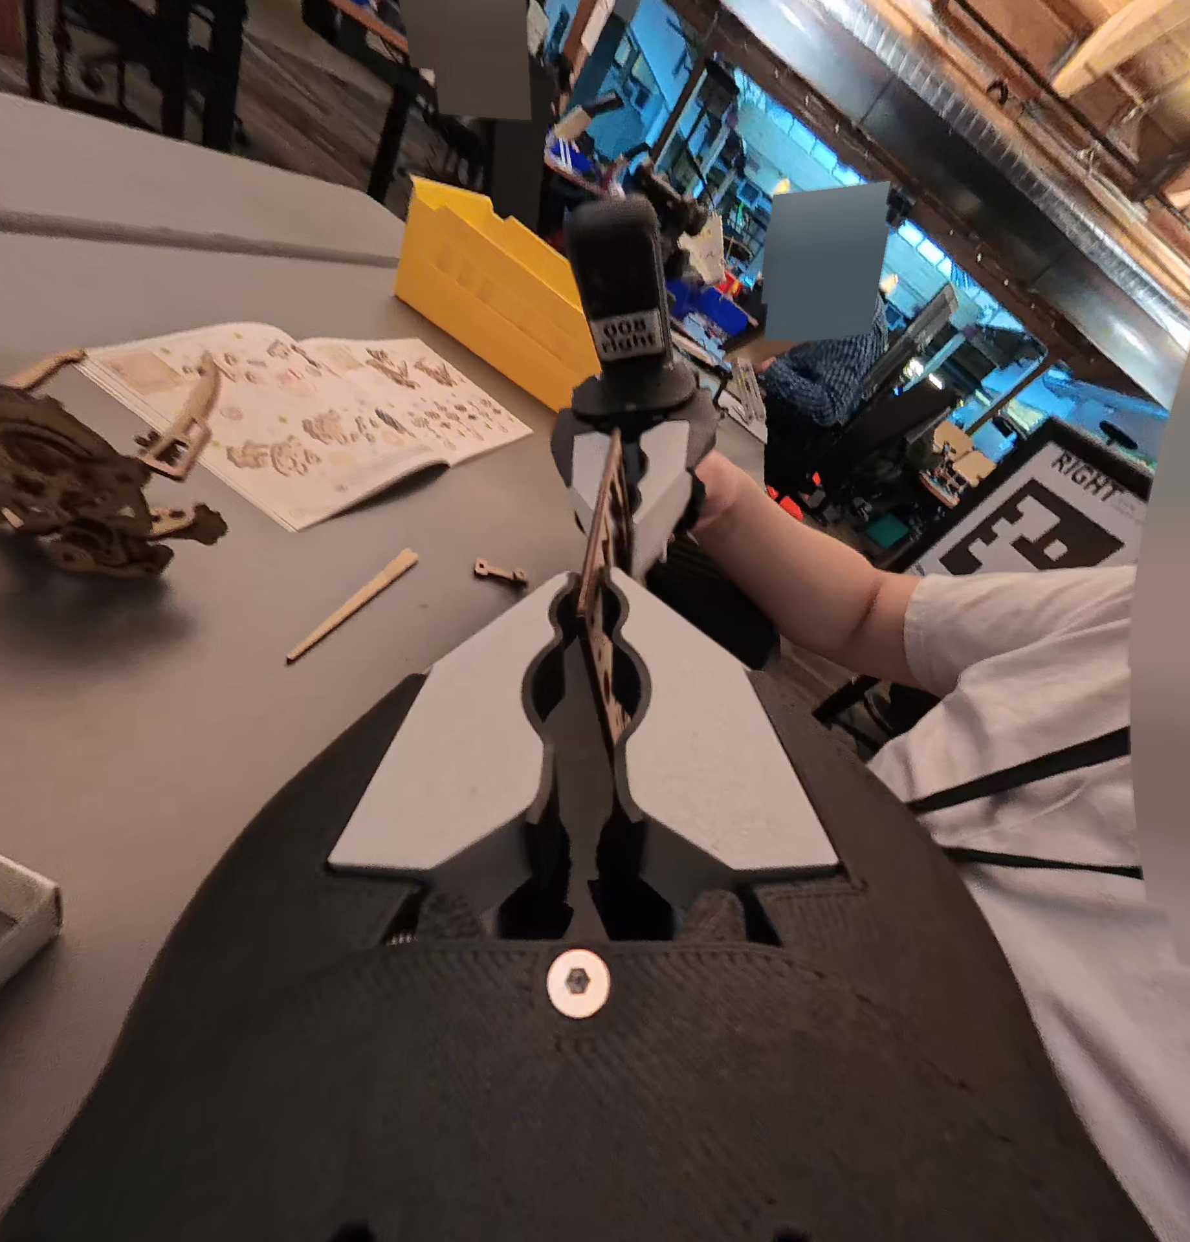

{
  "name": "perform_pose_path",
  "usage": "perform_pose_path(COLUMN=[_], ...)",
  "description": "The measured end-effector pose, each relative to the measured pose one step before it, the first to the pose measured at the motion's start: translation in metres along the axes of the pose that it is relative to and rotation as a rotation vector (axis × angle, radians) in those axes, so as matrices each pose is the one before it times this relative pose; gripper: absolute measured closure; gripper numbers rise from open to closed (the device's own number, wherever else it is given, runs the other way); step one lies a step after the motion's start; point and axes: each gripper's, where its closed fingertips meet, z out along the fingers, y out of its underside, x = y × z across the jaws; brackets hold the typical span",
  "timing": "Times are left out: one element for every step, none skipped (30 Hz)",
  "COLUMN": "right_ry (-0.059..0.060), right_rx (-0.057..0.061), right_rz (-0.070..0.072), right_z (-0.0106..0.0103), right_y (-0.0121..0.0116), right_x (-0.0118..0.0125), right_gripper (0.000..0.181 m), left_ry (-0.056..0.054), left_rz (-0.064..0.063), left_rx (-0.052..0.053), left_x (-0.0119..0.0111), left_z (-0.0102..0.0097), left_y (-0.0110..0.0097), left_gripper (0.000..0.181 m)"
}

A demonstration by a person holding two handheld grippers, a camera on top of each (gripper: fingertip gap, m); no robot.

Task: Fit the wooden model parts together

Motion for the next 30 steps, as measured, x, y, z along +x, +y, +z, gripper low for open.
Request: perform_pose_path(right_ry=[0.0071, 0.012, 0.0065, 0.0067, 0.0136, 0.0118, -0.0008, -0.0072, -0.0011, -0.0012, -0.0076, -0.0077, -0.0066, -0.0085, -0.0102, -0.0144, -0.0157, -0.0117, -0.0149, -0.0231, -0.0224, -0.0025, 0.007, 0.0081, 0.0103, 0.014, 0.0146, 0.0109, 0.0142, 0.0103], right_rx=[0.0062, 0.0093, 0.0145, 0.0229, 0.0254, 0.0282, 0.0316, 0.0244, 0.0158, 0.017, 0.0221, 0.0259, 0.0274, 0.0228, 0.0158, 0.0148, 0.0114, 0.0121, 0.0156, 0.0123, 0.0082, -0.0001, -0.0048, -0.0052, 0.0042, 0.0141, 0.0157, 0.019, 0.0229, 0.02], right_rz=[0.018, 0.0223, 0.015, 0.0106, 0.0088, 0.0097, 0.0086, 0.0047, 0.0034, 0.0031, 0.007, 0.0123, 0.0114, 0.0086, 0.007, 0.0029, 0.0103, 0.0196, 0.0235, 0.0238, 0.0148, 0.0017, -0.0111, -0.0132, -0.017, -0.016, -0.0091, -0.008, -0.0066, 0.0001], right_z=[0.00008, -0.00046, -0.00124, -0.00228, -0.00344, -0.00435, -0.00478, -0.00502, -0.005, -0.0049, -0.00495, -0.00478, -0.00451, -0.00387, -0.00301, -0.00258, -0.00214, -0.00199, -0.00134, -0.00045, 0.00005, 0.00035, 0.00031, 0.00006, -0.00059, -0.00159, -0.00243, -0.00279, -0.00312, -0.00277], right_y=[-0.00148, -0.00176, -0.00199, -0.00299, -0.00329, -0.00381, -0.00452, -0.0037, -0.00267, -0.0026, -0.00302, -0.0029, -0.00214, -0.00029, 0.00163, 0.0028, 0.00312, 0.00202, 0.00001, -0.00143, -0.00181, -0.00034, 0.00053, 0.00067, -0.00083, -0.00248, -0.00308, -0.00369, -0.00426, -0.00368], right_x=[0.00049, 0.0015, 0.00077, 0.00091, 0.00183, 0.00171, -0.00001, -0.00058, 0.0005, 0.00074, -0.00008, -0.00016, -0.00022, -0.00077, -0.00133, -0.0019, -0.00137, -0.00016, -0.00032, -0.00139, -0.00169, 0.00044, 0.00134, 0.00104, 0.00117, 0.00156, 0.00197, 0.00156, 0.00249, 0.0023], right_gripper=[0.181, 0.181, 0.181, 0.181, 0.181, 0.181, 0.181, 0.181, 0.181, 0.181, 0.181, 0.181, 0.181, 0.181, 0.181, 0.181, 0.181, 0.181, 0.181, 0.181, 0.181, 0.181, 0.181, 0.181, 0.181, 0.181, 0.181, 0.181, 0.181, 0.181], left_ry=[-0.0024, 0.0049, 0.0148, 0.0208, 0.0135, 0.0018, -0.003, -0.002, 0.0018, 0.0065, 0.0117, 0.0125, 0.0136, 0.018, 0.0256, 0.0118, -0.0208, -0.0377, -0.0245, 0.0018, 0.0055, 0.0175, 0.0228, 0.0257, 0.0316, 0.0294, 0.0285, 0.0325, 0.0187, 0.0043], left_rz=[-0.0091, -0.0193, -0.0238, -0.0207, -0.0162, -0.0114, -0.0028, 0.0023, -0.0037, -0.0112, -0.0108, -0.0076, -0.0077, -0.0095, -0.0068, 0.0062, 0.0239, 0.0324, 0.031, 0.0259, 0.0055, -0.0057, -0.0096, -0.0081, -0.009, -0.0126, -0.0092, -0.0036, -0.0051, -0.0057], left_rx=[0.0292, 0.0298, 0.0247, 0.017, 0.009, 0.0027, 0.0002, -0.0027, -0.0075, -0.0114, -0.0124, -0.0129, -0.0209, -0.0276, -0.032, -0.0472, -0.0544, -0.0461, -0.0364, -0.0284, -0.0237, -0.0215, -0.0175, -0.017, -0.016, -0.0141, -0.0102, -0.0144, -0.0209, -0.0234], left_x=[-0.00261, -0.00248, -0.0014, -0.00066, -0.00103, -0.0022, -0.00217, -0.00154, -0.00096, -0.00045, 0.00031, 0.00089, 0.0016, 0.00326, 0.00598, 0.00511, 0.00036, -0.00216, -0.00097, 0.00141, 0.00024, 0.00034, 0.00032, 0.00067, 0.00162, 0.00109, 0.00086, 0.00152, -0.00058, -0.00267], left_z=[-0.00041, -0.00092, -0.00119, -0.00116, -0.00101, -0.00036, 0.00013, 0.00085, 0.00154, 0.00236, 0.00286, 0.00331, 0.00408, 0.0051, 0.00698, 0.0081, 0.00798, 0.0073, 0.00651, 0.00509, 0.00416, 0.00291, 0.00199, 0.00171, 0.00159, 0.00169, 0.00167, 0.00195, 0.00209, 0.00231], left_y=[-0.00596, -0.00604, -0.00524, -0.00388, -0.00226, -0.00098, -0.00041, 0.00041, 0.00152, 0.002, 0.00239, 0.00275, 0.00425, 0.00574, 0.00753, 0.01042, 0.01123, 0.00955, 0.0071, 0.00485, 0.00364, 0.00238, 0.00167, 0.00128, 0.0009, -0.00006, -0.00102, -0.00051, 0.00035, 0.00093], left_gripper=[0.172, 0.162, 0.154, 0.153, 0.153, 0.151, 0.148, 0.147, 0.146, 0.143, 0.142, 0.142, 0.142, 0.142, 0.142, 0.143, 0.141, 0.138, 0.134, 0.133, 0.133, 0.134, 0.138, 0.143, 0.147, 0.15, 0.153, 0.158, 0.161, 0.161])
